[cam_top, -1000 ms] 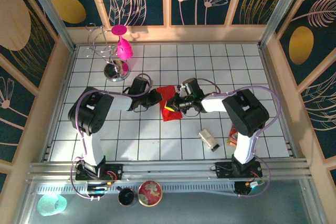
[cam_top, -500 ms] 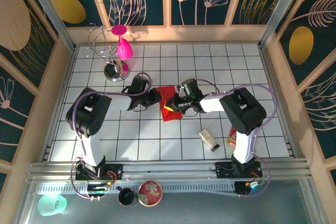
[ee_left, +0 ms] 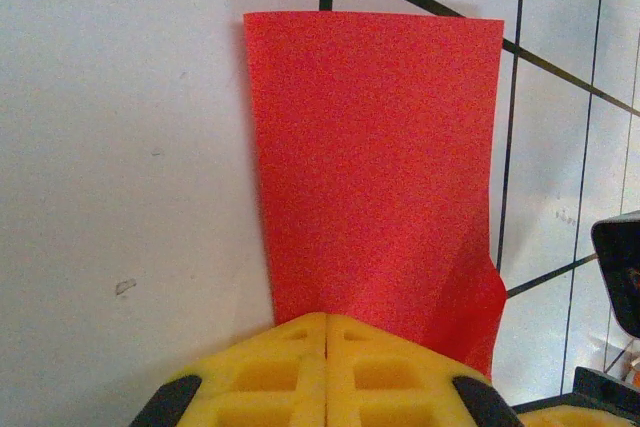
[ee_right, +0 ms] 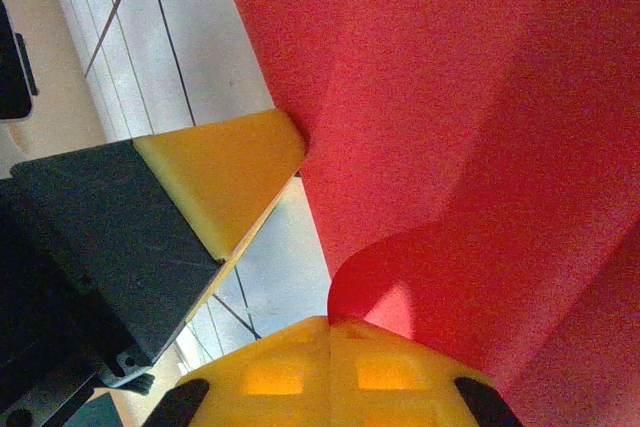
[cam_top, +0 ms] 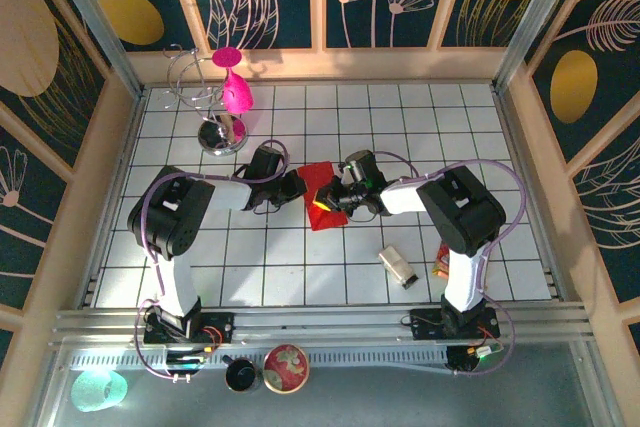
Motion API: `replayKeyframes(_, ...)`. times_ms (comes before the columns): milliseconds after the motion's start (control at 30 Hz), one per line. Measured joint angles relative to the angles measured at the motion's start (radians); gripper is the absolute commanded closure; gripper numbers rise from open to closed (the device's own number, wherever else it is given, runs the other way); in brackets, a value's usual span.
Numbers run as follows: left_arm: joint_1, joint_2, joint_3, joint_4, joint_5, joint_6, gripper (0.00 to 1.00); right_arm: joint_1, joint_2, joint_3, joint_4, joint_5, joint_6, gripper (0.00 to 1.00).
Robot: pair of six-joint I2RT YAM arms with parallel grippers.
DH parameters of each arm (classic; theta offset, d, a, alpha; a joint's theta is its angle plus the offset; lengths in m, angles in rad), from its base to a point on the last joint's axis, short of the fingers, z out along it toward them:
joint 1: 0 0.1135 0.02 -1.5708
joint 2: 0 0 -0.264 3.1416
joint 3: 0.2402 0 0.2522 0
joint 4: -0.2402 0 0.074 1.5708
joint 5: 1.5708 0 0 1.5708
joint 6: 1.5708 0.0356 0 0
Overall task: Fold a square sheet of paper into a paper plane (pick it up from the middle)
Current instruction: Fold the triangle a second time at the center of the table.
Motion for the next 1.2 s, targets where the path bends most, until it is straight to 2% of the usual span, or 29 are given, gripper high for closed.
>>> replayKeyframes(1200,0.0,0.007,0.018,-0.028,0.001,0.012,0.95,0.0,0.0,-0.01,-0.017,0.064,0.0,0.98)
